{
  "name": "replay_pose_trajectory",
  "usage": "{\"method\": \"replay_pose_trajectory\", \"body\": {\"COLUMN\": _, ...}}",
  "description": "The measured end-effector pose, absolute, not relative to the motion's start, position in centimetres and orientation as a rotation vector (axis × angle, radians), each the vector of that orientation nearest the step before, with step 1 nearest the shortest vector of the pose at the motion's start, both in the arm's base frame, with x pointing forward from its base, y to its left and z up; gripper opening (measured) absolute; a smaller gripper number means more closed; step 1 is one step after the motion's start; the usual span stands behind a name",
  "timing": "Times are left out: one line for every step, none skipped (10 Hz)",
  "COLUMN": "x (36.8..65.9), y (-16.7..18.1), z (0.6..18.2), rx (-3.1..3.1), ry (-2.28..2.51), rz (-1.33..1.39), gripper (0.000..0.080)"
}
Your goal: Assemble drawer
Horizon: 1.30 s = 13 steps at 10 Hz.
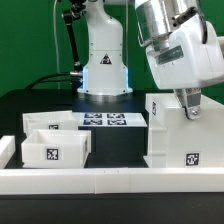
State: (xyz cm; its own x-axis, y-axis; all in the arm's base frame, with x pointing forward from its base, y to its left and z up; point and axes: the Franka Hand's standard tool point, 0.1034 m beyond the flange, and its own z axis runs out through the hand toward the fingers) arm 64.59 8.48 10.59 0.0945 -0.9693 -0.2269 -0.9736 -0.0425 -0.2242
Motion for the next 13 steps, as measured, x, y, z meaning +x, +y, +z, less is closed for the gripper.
{"method": "replay_pose_trajectory", "body": {"x": 64.6, "y": 8.5, "z": 10.6, "rx": -2.066, "ry": 1.915, "rz": 0.018, "gripper": 0.0077}}
{"method": "replay_pose_trajectory", "body": {"x": 64.6, "y": 8.5, "z": 10.6, "rx": -2.069, "ry": 1.912, "rz": 0.017, "gripper": 0.0233}}
{"method": "replay_pose_trajectory", "body": {"x": 64.6, "y": 8.6, "z": 10.6, "rx": -2.072, "ry": 1.909, "rz": 0.017, "gripper": 0.0371}}
{"method": "replay_pose_trajectory", "body": {"x": 64.6, "y": 8.6, "z": 10.6, "rx": -2.079, "ry": 1.901, "rz": 0.015, "gripper": 0.0537}}
{"method": "replay_pose_trajectory", "body": {"x": 64.5, "y": 8.4, "z": 10.7, "rx": -2.153, "ry": 1.814, "rz": -0.01, "gripper": 0.0537}}
{"method": "replay_pose_trajectory", "body": {"x": 64.2, "y": 8.5, "z": 10.9, "rx": -2.199, "ry": 1.76, "rz": -0.02, "gripper": 0.0625}}
{"method": "replay_pose_trajectory", "body": {"x": 63.6, "y": 8.4, "z": 11.4, "rx": -2.271, "ry": 1.668, "rz": -0.039, "gripper": 0.0625}}
{"method": "replay_pose_trajectory", "body": {"x": 63.0, "y": 8.0, "z": 12.4, "rx": -2.375, "ry": 1.51, "rz": -0.077, "gripper": 0.0645}}
{"method": "replay_pose_trajectory", "body": {"x": 62.0, "y": 7.3, "z": 13.5, "rx": -2.453, "ry": 1.38, "rz": -0.11, "gripper": 0.0645}}
{"method": "replay_pose_trajectory", "body": {"x": 61.2, "y": 6.3, "z": 14.2, "rx": -2.543, "ry": 1.222, "rz": -0.138, "gripper": 0.0649}}
{"method": "replay_pose_trajectory", "body": {"x": 60.7, "y": 5.4, "z": 14.5, "rx": -2.606, "ry": 1.098, "rz": -0.149, "gripper": 0.0649}}
{"method": "replay_pose_trajectory", "body": {"x": 60.7, "y": 5.2, "z": 14.5, "rx": -2.612, "ry": 1.086, "rz": -0.154, "gripper": 0.0649}}
{"method": "replay_pose_trajectory", "body": {"x": 60.7, "y": 5.4, "z": 14.4, "rx": -2.615, "ry": 1.082, "rz": -0.152, "gripper": 0.0649}}
